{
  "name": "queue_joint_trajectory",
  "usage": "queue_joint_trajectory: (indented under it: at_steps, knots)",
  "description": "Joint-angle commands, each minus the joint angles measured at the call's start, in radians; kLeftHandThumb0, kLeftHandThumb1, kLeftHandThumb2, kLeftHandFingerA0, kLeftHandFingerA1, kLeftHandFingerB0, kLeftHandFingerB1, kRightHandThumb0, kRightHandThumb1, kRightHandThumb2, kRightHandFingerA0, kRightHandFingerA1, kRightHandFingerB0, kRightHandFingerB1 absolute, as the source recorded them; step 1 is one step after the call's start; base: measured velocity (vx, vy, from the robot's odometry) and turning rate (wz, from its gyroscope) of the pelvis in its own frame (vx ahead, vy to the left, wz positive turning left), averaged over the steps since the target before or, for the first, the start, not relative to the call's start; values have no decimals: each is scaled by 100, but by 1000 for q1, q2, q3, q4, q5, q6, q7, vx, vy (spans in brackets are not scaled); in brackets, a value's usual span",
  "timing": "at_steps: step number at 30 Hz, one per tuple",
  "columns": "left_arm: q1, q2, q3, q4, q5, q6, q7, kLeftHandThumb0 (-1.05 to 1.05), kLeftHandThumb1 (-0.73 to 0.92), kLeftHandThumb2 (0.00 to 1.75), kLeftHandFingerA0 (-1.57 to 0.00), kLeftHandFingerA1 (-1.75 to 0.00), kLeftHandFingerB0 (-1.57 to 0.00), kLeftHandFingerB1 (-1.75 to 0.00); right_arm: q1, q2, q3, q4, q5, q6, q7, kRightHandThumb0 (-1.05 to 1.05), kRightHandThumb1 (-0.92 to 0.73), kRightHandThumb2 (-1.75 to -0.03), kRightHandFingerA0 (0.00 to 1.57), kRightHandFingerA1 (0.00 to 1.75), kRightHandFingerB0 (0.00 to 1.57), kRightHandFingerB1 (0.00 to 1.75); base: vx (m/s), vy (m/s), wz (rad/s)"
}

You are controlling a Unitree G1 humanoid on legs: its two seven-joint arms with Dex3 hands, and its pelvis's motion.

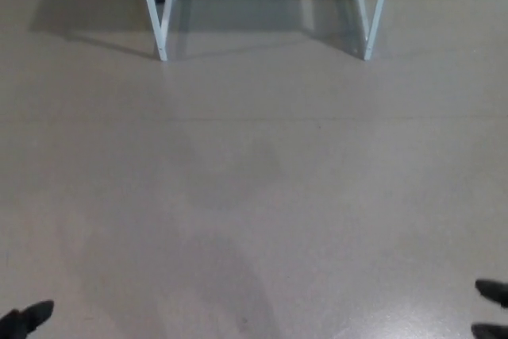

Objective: The robot walk towards a table in front and pick up a black pencil case on the left hand side and put the pencil case into a small container on the right hand side

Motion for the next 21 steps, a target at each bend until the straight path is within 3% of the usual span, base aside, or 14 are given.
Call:
queue_joint_trajectory:
  at_steps: [1,7,14,15,16,17,19,20,21]
  knots:
    - [32,21,-17,39,15,-15,-11,-33,58,59,-23,-30,-15,-27,40,8,25,67,-59,-49,-63,-46,-59,-57,57,46,46,41,-31,43,38]
    - [19,46,-11,92,0,-50,-25,-35,56,64,-16,-32,-15,-31,28,-35,62,110,-88,-85,-63,-47,-61,-58,56,45,44,39,18,74,-7]
    - [10,36,4,111,-27,-55,-44,-31,56,62,-15,-31,-13,-30,19,-50,80,136,-118,-123,-91,-49,-59,-58,58,46,45,41,171,362,-19]
    - [-7,40,2,113,-63,-59,-114,-14,58,58,-1,-21,0,-21,4,-54,87,138,-126,-119,-87,-51,-59,-58,58,47,46,40,202,144,4]
    - [-14,44,-4,105,-69,-58,-137,-12,51,77,0,-11,0,-20,-3,-57,87,134,-130,-106,-89,-51,-59,-58,57,47,46,40,184,94,1]
    - [-15,47,-8,97,-72,-53,-150,-9,51,77,0,-2,0,-14,-8,-58,86,136,-129,-100,-89,-50,-58,-58,54,47,45,40,197,78,12]
    - [-15,49,-10,91,-77,-47,-163,-9,51,77,0,-2,0,-14,-12,-58,84,143,-126,-101,-87,-50,-58,-58,54,47,45,40,219,23,7]
    - [-17,60,-20,90,-83,-60,-206,-1,66,69,0,0,0,-1,-13,-59,80,137,-123,-94,-87,-50,-57,-57,53,46,44,39,180,-14,17]
    - [-20,69,-29,92,-74,-74,-219,-2,64,70,0,0,0,0,-14,-60,78,134,-123,-93,-88,-50,-57,-57,54,46,45,39,234,-90,12]
